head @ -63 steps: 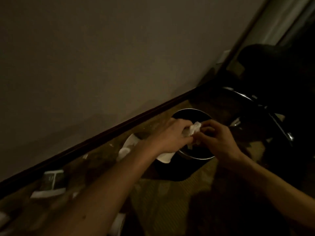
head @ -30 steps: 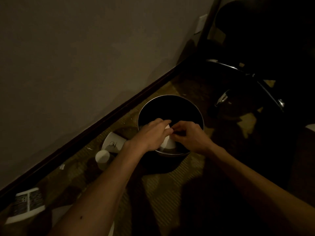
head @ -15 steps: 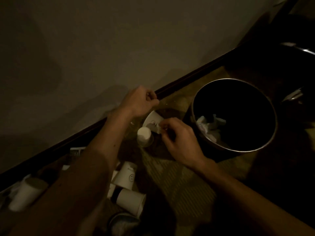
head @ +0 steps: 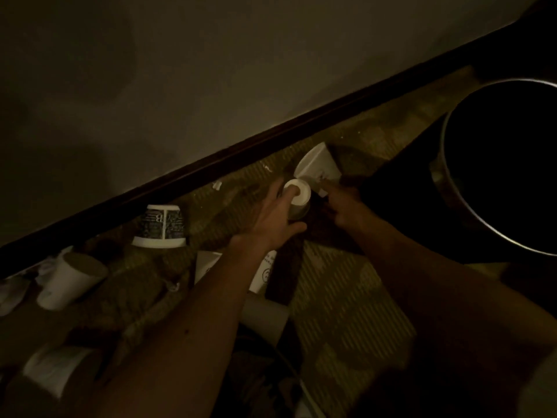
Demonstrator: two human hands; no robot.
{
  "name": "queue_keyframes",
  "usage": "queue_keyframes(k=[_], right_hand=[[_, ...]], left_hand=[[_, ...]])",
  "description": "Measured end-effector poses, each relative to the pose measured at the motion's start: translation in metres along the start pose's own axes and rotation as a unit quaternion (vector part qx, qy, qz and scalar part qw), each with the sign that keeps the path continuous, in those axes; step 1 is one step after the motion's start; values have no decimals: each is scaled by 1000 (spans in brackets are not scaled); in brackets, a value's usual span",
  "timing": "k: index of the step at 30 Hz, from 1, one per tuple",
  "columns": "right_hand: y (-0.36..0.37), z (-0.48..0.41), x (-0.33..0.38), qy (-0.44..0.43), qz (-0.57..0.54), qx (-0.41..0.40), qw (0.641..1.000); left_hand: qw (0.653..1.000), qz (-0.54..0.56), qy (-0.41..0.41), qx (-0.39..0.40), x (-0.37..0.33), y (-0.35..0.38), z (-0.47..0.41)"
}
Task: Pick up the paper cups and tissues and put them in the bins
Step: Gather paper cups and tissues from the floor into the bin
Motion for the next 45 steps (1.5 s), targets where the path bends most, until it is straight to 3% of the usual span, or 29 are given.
queue_keyframes(k=[9,15,21,29,32,36,41,45], right_hand=[[8,-12,14,-94,60,-103,988],[26,-21,5,-25,84,-50,995],[39,-9,3,-51,124,-60,989],[46,63,30,-180,178,-49,966],[50,113,54,-253,253,14,933],[45,209,119,-411,360,75,834],[-19,297,215,-538,369,6,758],[-76,304,246,-536,468,-60,700]], left_hand=[[992,-33,14,-119,20,-26,16],[986,51,-92,-127,58,-43,23],[959,154,-182,-155,115,-62,33],[952,243,-133,-130,120,-114,37],[952,256,-106,-131,105,-145,39],[951,251,-51,-175,67,-200,45],[942,241,72,-224,-37,-244,69],[932,183,168,-264,-118,-259,96]])
Point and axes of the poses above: each hand's wrist, its own z-axis away from the middle knuckle, its own y-axis out of the palm, x = y × z, the point moved 10 cm from there along -z, towards the middle knuckle, and after that the axes turned 12 degrees about -z, right-handed, at the moved point
